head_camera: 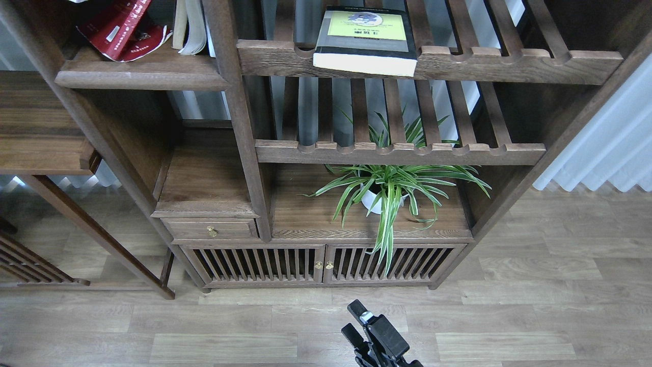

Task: Organize books on shelf
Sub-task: 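Place the white book beside the red book with the left gripper, then reach the right gripper up to the green-covered book on the top shelf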

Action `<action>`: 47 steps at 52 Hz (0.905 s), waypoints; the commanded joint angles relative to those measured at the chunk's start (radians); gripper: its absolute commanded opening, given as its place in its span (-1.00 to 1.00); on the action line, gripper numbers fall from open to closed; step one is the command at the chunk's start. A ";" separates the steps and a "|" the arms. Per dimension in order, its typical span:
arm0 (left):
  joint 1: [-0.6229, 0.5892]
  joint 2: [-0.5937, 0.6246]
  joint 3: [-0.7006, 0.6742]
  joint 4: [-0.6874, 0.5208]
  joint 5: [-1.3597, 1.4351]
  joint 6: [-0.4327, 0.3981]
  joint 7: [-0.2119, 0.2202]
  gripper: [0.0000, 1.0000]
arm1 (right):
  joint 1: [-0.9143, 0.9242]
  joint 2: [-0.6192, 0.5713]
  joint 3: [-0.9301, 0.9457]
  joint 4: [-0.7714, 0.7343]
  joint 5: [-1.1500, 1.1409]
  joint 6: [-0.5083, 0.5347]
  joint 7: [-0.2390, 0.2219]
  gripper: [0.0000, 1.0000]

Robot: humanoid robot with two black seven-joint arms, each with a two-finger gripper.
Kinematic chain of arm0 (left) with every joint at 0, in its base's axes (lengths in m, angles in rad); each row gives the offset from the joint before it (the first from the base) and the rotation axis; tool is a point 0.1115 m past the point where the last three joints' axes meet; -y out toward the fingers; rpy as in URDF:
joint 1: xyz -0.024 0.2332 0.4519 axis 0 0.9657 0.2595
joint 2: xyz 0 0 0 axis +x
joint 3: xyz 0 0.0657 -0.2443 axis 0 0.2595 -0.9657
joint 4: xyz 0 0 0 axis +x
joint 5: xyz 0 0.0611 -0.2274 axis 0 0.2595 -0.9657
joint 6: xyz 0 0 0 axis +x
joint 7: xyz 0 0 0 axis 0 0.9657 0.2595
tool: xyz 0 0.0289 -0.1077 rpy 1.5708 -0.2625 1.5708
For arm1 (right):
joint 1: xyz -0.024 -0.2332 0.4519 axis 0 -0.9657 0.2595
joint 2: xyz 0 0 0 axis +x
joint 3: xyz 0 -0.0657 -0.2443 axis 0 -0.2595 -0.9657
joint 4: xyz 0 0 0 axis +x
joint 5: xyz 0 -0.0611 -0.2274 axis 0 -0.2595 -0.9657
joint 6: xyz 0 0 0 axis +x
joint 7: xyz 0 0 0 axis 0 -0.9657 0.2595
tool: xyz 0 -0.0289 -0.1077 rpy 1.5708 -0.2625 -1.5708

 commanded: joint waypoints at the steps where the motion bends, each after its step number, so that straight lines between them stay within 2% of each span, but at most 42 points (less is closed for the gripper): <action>1: -0.002 -0.012 0.029 0.000 0.000 0.000 -0.011 -0.51 | -0.004 -0.002 0.000 0.000 0.000 0.000 0.002 0.94; 3: -0.004 -0.024 0.032 -0.002 0.000 0.000 -0.008 -0.19 | -0.004 -0.001 0.001 0.000 0.003 0.000 0.005 0.95; 4: -0.002 -0.035 0.033 -0.002 -0.002 0.000 -0.008 -0.11 | -0.004 -0.001 0.001 0.000 0.003 0.000 0.006 0.96; 16: 0.038 -0.043 0.026 -0.075 -0.020 0.000 -0.007 0.45 | 0.018 -0.002 0.020 0.005 -0.001 0.000 0.006 0.95; 22: 0.110 -0.008 0.009 -0.126 -0.023 0.000 -0.007 0.52 | 0.065 -0.002 0.020 0.008 -0.026 0.000 0.006 0.95; 26: 0.170 0.032 -0.017 -0.219 -0.039 0.000 -0.007 0.67 | 0.114 -0.016 0.024 0.029 -0.047 0.000 0.003 0.95; 32: 0.289 0.129 -0.059 -0.361 -0.082 0.000 -0.008 0.77 | 0.223 -0.024 0.026 0.073 -0.061 0.000 0.006 0.95; 36: 0.372 0.178 -0.111 -0.442 -0.183 0.000 -0.007 0.83 | 0.309 0.007 0.026 0.086 -0.063 0.000 0.008 0.95; 37: 0.428 0.207 -0.138 -0.485 -0.241 0.000 -0.007 0.93 | 0.376 0.045 0.026 0.087 -0.064 0.000 0.008 0.95; 38: 0.447 0.218 -0.143 -0.497 -0.256 0.000 -0.007 0.96 | 0.400 0.056 0.024 0.087 -0.066 0.000 0.008 0.95; 44: 0.536 0.229 -0.154 -0.554 -0.330 0.000 -0.007 0.97 | 0.486 0.056 0.023 0.087 -0.066 0.000 0.009 0.95; 47: 0.617 0.247 -0.169 -0.577 -0.336 0.000 -0.005 0.97 | 0.544 0.056 0.024 0.087 -0.067 0.000 0.012 0.95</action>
